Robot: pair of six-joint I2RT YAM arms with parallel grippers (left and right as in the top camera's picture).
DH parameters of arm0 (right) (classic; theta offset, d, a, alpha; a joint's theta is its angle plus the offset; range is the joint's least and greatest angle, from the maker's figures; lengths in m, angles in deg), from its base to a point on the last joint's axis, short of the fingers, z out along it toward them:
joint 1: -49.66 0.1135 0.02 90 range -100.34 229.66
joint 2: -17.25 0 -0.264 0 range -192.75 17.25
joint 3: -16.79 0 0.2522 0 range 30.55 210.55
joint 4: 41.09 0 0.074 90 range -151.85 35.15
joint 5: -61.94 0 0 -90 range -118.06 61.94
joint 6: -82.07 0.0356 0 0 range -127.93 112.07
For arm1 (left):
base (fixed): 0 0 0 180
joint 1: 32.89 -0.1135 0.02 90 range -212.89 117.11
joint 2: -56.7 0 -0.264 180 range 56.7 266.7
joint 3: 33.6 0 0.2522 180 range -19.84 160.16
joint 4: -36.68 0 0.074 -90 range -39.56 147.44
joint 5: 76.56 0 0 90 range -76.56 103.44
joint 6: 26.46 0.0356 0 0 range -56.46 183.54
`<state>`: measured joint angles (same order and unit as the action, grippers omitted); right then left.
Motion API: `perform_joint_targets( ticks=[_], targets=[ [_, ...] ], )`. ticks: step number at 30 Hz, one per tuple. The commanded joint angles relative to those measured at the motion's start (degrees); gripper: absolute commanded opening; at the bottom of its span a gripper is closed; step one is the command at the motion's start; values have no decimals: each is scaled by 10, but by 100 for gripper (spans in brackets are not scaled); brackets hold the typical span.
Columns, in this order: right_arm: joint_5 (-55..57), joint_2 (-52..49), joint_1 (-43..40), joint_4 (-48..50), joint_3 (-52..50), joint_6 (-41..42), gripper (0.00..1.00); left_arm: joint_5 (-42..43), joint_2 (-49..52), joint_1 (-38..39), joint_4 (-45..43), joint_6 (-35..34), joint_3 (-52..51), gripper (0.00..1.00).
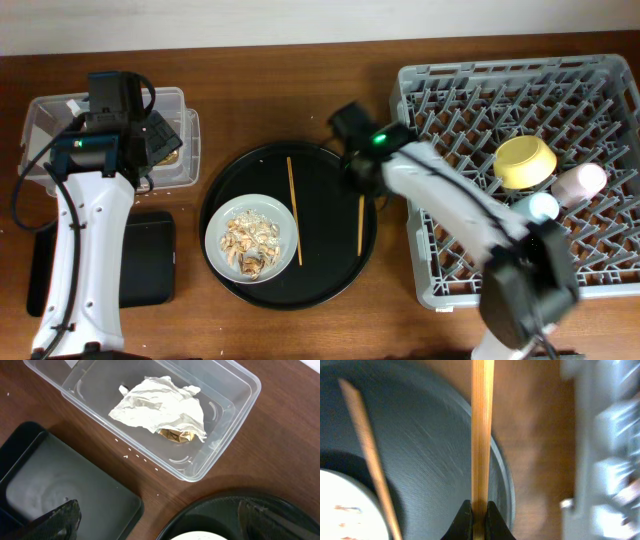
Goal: Sort waste into correct bins and load items into the dishwasher rack
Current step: 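Carry the chopstick right and drop it into the rack, then reach the right gripper back to the second chopstick and grasp it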
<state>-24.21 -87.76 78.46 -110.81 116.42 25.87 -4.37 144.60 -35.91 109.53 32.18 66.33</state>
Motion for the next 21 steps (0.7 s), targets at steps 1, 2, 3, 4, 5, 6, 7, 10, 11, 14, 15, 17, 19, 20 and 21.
perform_joint_targets(
  ticks=[1,2,3,4,5,6,7,10,11,14,15,17,19,20,21],
  targets=[
    [12,95,-76,1,36,-185,4,0,3,-1,0,-8,0,99],
    [12,103,-100,2,36,-231,4,0,3,-1,0,-8,0,99],
    [12,104,-124,3,36,-261,4,0,3,-1,0,-8,0,99],
    [12,96,-147,5,35,-265,4,0,3,-1,0,-8,0,99],
    [11,85,-163,13,35,-272,4,0,3,-1,0,-8,0,99],
    [11,78,-170,16,34,-281,4,0,3,-1,0,-8,0,99],
    [12,51,-184,24,34,-304,4,0,3,-1,0,-8,0,99],
    [12,17,-187,28,34,-304,15,0,3,-1,0,-8,0,99],
    [12,15,-187,28,34,-304,42,0,3,-1,0,-8,0,99],
    [-19,16,-187,1,34,-269,79,0,3,-1,0,-8,0,99],
    [-54,19,-186,-9,34,-251,80,0,3,-1,0,-8,0,99],
    [-171,49,-181,-17,35,-247,80,0,3,-1,0,-8,0,99],
    [-257,70,-158,-2,35,-231,80,0,3,-1,0,-8,0,99],
    [-257,68,-133,14,34,-197,79,0,3,-1,0,-8,0,99],
    [-252,59,-101,35,34,-180,80,0,3,-1,0,-8,0,99]
  ],
)
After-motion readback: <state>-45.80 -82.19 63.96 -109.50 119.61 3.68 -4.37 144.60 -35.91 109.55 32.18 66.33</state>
